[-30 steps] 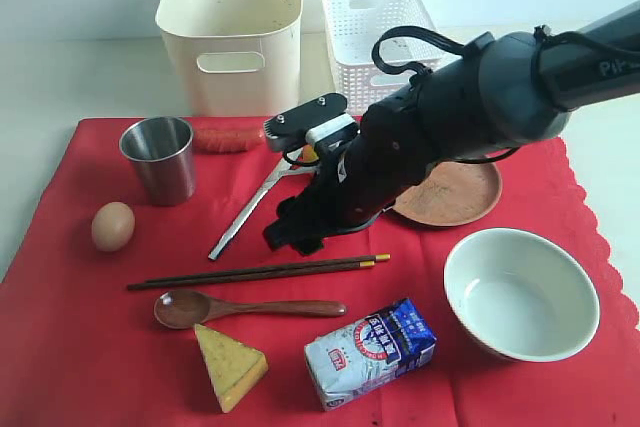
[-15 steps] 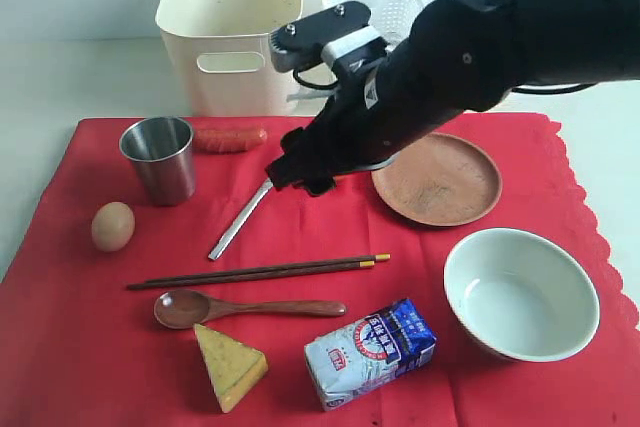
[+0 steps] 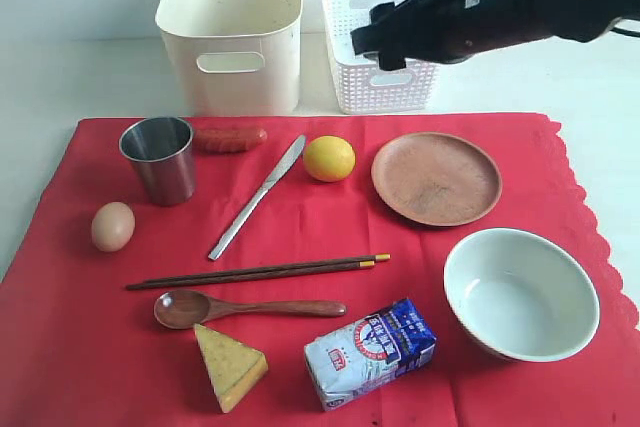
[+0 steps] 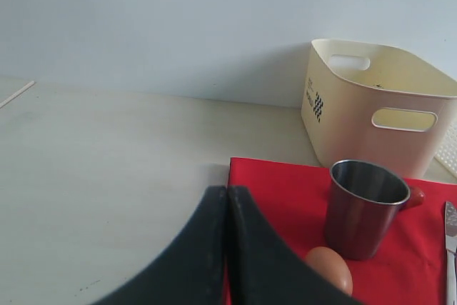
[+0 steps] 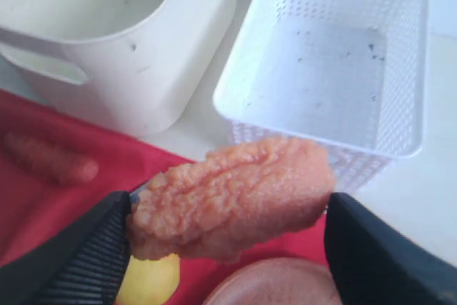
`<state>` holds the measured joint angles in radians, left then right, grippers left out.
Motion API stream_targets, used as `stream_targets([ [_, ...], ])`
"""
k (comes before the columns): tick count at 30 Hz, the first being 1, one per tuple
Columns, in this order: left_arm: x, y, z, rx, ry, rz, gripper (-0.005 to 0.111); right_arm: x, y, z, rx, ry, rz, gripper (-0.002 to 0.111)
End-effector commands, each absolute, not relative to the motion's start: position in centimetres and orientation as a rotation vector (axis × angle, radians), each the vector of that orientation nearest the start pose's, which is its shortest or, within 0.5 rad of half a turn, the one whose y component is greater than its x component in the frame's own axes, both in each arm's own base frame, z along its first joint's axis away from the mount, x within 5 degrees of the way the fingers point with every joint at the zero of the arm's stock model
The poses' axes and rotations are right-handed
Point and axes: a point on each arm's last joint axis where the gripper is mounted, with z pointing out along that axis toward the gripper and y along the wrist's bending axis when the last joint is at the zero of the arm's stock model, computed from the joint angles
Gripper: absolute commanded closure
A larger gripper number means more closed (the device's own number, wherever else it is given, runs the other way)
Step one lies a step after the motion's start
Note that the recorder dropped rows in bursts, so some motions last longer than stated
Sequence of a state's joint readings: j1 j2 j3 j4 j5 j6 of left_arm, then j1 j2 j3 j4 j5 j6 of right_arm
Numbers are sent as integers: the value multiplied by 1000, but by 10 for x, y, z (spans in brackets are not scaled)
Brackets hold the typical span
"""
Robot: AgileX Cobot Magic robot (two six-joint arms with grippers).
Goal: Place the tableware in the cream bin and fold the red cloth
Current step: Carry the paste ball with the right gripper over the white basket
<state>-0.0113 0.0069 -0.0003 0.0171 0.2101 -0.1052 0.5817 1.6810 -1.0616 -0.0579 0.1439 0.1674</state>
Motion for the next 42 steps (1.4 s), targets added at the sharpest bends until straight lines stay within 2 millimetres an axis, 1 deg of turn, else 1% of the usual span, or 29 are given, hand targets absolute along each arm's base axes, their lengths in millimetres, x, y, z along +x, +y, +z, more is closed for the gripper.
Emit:
stream_targets([
  [1, 56, 0, 194, -72, 1689, -76, 104, 331, 198, 241, -468, 2156, 361, 107],
  [6, 56, 0, 194, -72, 1689, -76, 104, 361, 212, 236, -466, 2153, 349, 107],
  [11, 56, 0, 194, -72, 1689, -76, 104, 394, 231, 218, -488, 2157, 331, 107],
  [14, 56, 0, 194, -72, 1689, -76, 104, 413, 235, 208, -497, 2184, 300, 107],
  [16, 56, 0, 194, -72, 1689, -76, 104, 427, 233, 201, -483, 2216, 276, 107],
  [19, 56, 0, 194, -72, 1689, -76, 104, 442, 229, 192, -447, 2255, 259, 107],
  [21, 56, 0, 194, -72, 1689, -76, 104, 449, 228, 185, -425, 2267, 261, 107],
  [29, 56, 0, 194, -72, 1689, -76, 104, 456, 232, 161, -430, 2267, 262, 107],
  [42, 56, 0, 194, -72, 1689, -76, 104, 457, 232, 159, -444, 2254, 254, 107],
])
